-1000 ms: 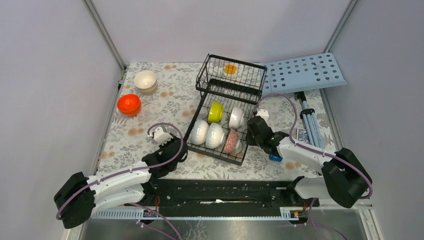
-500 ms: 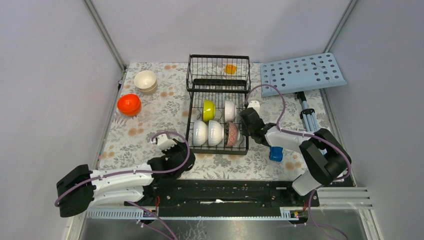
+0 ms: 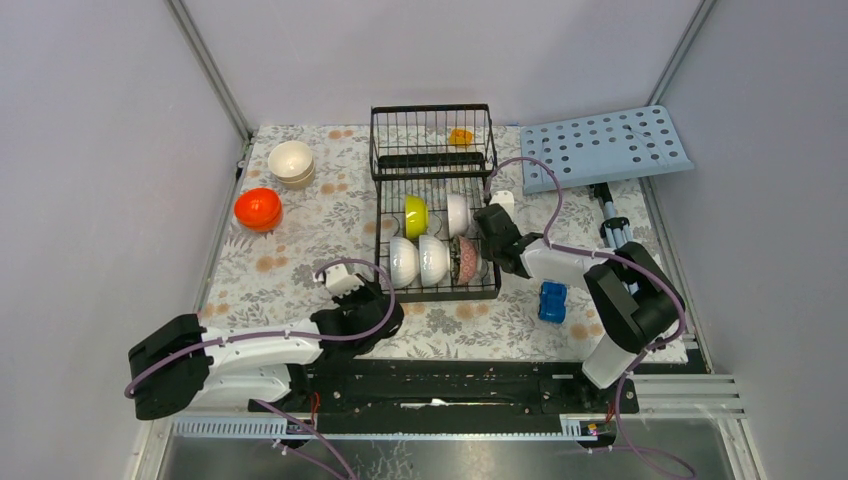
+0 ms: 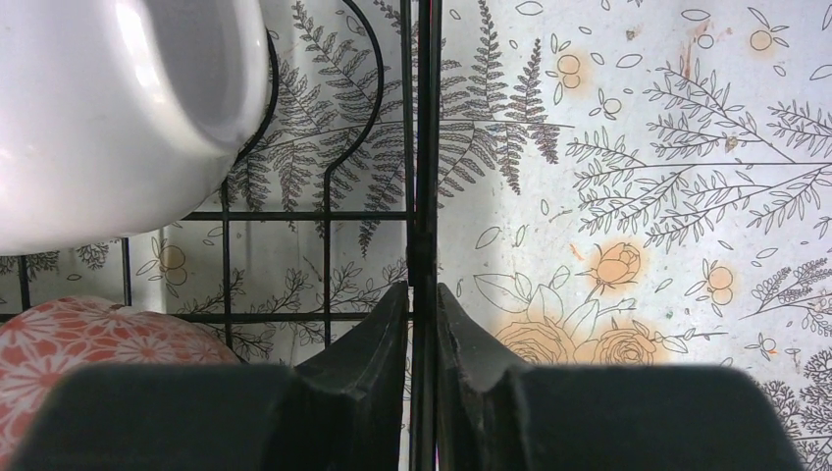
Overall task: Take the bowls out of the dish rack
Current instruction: Adjust the dish rack at the center of the board.
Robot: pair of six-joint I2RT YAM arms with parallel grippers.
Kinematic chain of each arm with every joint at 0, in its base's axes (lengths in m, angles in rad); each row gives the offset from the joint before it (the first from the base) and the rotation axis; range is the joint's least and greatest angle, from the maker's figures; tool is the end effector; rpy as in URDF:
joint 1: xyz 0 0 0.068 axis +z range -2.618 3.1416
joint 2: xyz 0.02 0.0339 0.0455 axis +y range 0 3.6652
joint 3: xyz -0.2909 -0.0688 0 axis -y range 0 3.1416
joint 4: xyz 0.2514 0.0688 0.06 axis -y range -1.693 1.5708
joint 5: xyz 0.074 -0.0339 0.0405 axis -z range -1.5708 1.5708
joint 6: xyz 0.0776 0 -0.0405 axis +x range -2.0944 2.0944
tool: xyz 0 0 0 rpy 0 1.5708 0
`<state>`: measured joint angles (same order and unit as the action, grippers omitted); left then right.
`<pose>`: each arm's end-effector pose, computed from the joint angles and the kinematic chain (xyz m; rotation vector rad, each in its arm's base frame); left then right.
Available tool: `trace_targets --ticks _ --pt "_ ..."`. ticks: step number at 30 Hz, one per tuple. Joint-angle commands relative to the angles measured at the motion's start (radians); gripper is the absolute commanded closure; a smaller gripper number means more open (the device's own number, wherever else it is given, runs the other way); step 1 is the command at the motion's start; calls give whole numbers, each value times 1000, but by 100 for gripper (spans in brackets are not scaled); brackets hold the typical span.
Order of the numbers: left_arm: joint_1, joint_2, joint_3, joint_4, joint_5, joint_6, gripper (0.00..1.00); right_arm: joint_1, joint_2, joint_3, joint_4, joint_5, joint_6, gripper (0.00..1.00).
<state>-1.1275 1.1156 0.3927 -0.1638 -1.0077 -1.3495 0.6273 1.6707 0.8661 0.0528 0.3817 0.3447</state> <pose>0.1422 -0.1464 0.1640 -0.6035 1.9180 -0.3092 0.3191 0.1957 0.1637 -0.1301 2.2545 0.0718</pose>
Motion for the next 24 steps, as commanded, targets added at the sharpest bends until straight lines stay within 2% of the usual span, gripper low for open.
trace_targets --ticks 1,4,8,14,24 --pt "-55 51 8 135 396 -37 100 73 -51 26 4 -201 43 86" --pt "-55 40 14 108 380 -41 100 73 -79 22 -32 -164 42 63" --pt "-55 37 30 75 373 -45 100 73 -117 25 -92 -124 45 47" --pt "-56 25 29 45 361 -59 100 73 -162 27 -153 -66 37 42" --pt "-55 -2 21 12 337 -68 100 68 -238 -30 -205 38 49 40"
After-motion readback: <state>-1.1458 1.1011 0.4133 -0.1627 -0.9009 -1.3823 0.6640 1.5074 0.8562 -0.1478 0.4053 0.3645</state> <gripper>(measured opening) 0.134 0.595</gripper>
